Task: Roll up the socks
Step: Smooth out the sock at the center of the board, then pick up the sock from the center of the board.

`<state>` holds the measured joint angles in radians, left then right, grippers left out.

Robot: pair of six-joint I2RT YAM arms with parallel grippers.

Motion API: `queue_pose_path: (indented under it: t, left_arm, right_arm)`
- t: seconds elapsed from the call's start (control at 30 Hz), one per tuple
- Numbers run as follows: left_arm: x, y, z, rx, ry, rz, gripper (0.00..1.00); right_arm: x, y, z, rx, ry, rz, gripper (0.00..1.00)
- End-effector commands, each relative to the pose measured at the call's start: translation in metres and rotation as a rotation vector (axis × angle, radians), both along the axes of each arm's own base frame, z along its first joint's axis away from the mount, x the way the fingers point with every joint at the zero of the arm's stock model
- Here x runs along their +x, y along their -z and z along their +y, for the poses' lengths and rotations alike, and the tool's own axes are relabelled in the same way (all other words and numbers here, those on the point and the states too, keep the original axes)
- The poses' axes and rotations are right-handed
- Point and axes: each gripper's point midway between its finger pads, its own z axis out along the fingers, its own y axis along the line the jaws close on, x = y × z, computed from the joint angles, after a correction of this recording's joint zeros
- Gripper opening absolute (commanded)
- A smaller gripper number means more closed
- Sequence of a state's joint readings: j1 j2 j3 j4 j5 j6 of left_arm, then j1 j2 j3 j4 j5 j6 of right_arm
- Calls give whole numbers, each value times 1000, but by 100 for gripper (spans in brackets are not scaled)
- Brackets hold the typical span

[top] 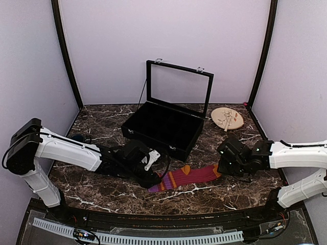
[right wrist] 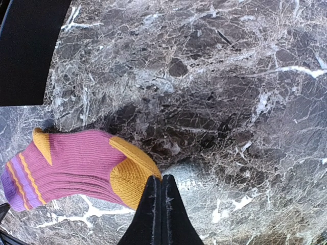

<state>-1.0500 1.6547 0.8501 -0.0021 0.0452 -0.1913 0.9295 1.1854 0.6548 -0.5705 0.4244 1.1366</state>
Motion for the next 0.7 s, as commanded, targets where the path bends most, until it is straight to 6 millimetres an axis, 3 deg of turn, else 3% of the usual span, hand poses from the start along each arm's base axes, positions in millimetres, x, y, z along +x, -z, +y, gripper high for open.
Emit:
queue_pose_path:
  t: [0.0, 0.33, 0.67]
  left_arm:
    - [-5, -24, 1, -64, 7, -16, 58]
    - [-10, 0, 20, 12, -22, 15, 57]
    - [-14, 18, 42, 83, -72, 32, 43]
  right_arm:
    - [4, -7, -1, -29, -2, -28, 0]
    - [7, -16, 3, -16, -14, -43, 0]
    - [13, -35, 24, -5, -64, -68, 0]
